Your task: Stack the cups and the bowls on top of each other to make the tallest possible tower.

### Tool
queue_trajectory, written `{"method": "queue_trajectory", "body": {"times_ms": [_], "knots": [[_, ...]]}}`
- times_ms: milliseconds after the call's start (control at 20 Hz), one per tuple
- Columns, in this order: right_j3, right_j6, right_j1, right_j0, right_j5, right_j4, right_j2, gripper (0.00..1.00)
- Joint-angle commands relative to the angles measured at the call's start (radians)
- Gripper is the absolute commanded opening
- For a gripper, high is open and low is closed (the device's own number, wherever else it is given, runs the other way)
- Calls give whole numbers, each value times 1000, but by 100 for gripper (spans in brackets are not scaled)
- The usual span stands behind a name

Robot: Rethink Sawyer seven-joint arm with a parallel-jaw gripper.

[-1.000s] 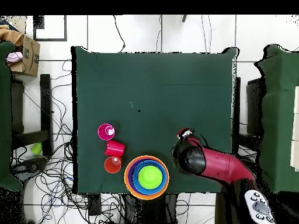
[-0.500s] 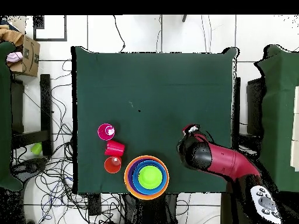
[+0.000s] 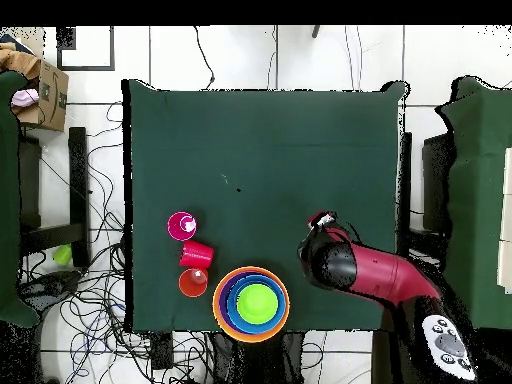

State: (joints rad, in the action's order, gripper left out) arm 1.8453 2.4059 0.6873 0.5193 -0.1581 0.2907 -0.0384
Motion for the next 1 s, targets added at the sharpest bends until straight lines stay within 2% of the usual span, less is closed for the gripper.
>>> {"method": "queue_trajectory", "body": {"times_ms": [50,250,650,1000], "knots": [[-13,-6,-63,-37,-105,7,80,100],[-9,-6,-75,-26,-100,3,91,100],[14,25,-81,-56,-84,-1,68,100],[95,17,-46,-33,-79,8,83,100]]}}
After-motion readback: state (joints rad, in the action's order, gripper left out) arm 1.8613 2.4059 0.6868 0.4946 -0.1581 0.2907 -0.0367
